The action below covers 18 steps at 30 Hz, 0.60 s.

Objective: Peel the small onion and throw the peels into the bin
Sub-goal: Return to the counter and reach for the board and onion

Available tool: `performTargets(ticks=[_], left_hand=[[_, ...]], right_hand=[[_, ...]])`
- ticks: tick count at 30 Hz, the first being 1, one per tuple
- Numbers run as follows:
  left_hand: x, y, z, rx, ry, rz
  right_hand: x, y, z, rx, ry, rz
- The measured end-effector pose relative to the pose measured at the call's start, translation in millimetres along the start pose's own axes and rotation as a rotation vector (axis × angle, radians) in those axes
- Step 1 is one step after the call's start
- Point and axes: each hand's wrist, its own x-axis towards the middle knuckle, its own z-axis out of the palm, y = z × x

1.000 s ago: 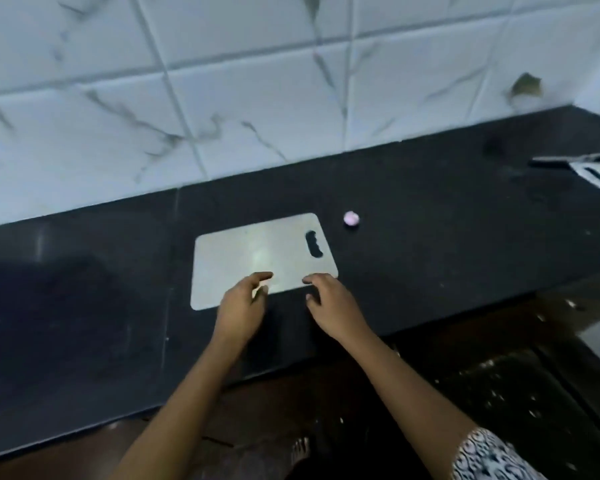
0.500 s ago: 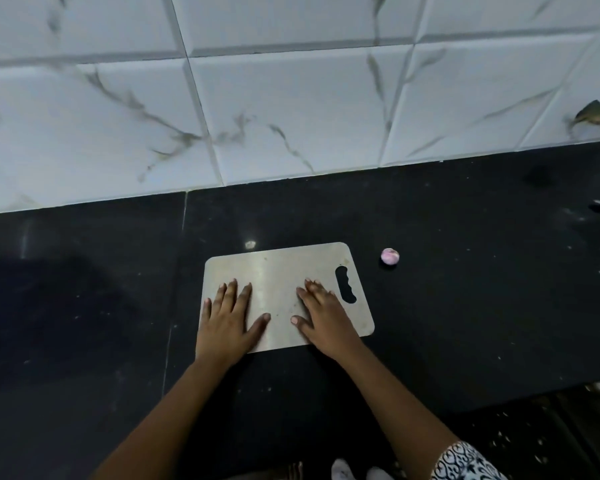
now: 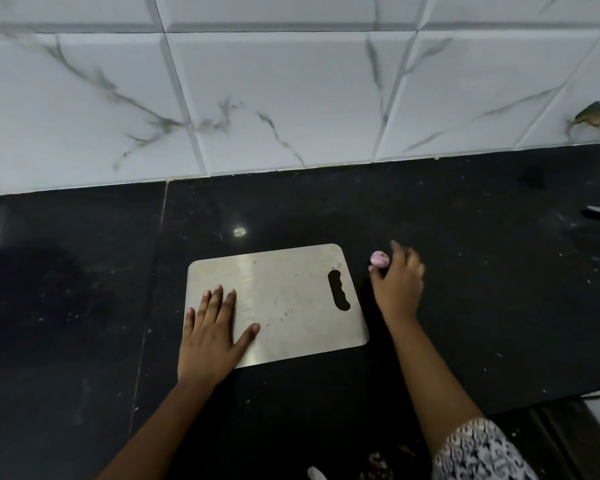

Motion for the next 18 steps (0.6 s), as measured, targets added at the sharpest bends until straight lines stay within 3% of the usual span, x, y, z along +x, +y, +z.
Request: performTargets(ticks=[3,6,9,13,18], left_hand=[[0.4,1.0,-2.0,0.006,-0.002,-0.013],[0.6,1.6,-2.1,0.009,0.002,-0.016],[1.6,1.6,-2.3,-0.001,0.002,-0.017],[1.4,3.1,-4.7,0.010,-0.009,-0.018],[0.1,1.9,-1.9,-0.015,0.024,-0.027]], right_hand=[[30.1,10.7,1.9,0.051,-0.215,0.019],[31.9,5.7,1.1,0.136,-0.216,-0.045],[11.5,-22.1,-0.4,0.235,-0.283,-0.124],[-32.2,-72.4,7.5,0.381,-0.524,-0.281],[-67.4,-94.4,42.8,0.316,-0.644,-0.391]])
